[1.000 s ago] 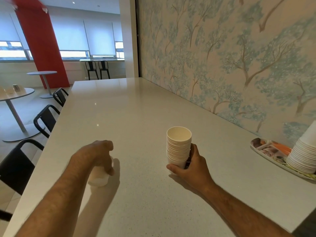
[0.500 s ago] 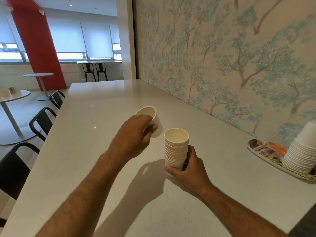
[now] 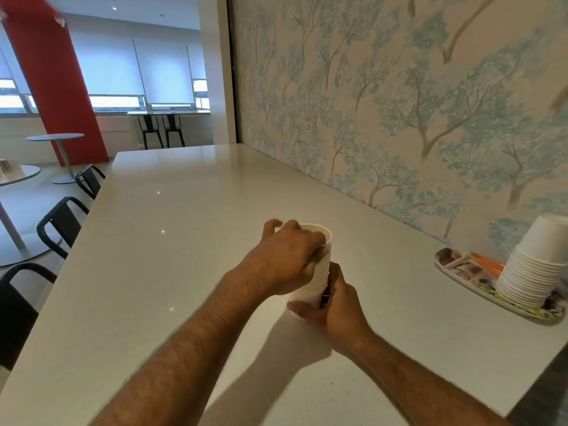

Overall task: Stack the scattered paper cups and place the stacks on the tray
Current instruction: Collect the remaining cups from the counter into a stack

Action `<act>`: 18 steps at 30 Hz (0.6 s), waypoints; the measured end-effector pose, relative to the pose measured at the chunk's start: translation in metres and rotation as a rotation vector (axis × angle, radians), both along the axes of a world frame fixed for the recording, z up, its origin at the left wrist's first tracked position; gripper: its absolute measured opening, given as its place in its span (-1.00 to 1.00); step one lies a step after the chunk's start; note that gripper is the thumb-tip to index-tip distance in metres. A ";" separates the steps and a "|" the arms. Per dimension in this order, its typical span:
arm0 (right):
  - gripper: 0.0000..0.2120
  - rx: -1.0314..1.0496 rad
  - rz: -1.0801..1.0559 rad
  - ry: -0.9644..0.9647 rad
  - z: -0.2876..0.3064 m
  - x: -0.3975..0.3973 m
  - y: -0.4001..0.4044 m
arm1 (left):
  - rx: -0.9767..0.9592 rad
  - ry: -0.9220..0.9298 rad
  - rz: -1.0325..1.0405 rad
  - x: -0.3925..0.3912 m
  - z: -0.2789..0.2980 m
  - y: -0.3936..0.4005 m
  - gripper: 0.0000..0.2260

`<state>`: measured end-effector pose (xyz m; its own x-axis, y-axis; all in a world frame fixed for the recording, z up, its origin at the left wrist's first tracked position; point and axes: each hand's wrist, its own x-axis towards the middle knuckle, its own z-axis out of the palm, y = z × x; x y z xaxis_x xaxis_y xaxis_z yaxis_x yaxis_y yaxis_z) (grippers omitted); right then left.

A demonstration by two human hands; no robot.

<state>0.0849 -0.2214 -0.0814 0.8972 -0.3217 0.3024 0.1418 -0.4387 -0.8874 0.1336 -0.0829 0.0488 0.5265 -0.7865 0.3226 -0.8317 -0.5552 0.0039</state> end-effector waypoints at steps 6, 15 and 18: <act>-0.34 0.014 0.006 -0.024 0.004 0.001 0.001 | 0.062 0.057 0.029 0.002 -0.014 -0.003 -0.45; -0.12 0.152 0.021 -0.032 0.017 -0.008 -0.004 | -0.025 0.038 0.084 0.010 -0.018 -0.011 -0.27; -0.21 0.287 0.036 -0.107 0.023 -0.013 -0.013 | -0.259 0.170 0.024 0.014 -0.012 -0.007 -0.24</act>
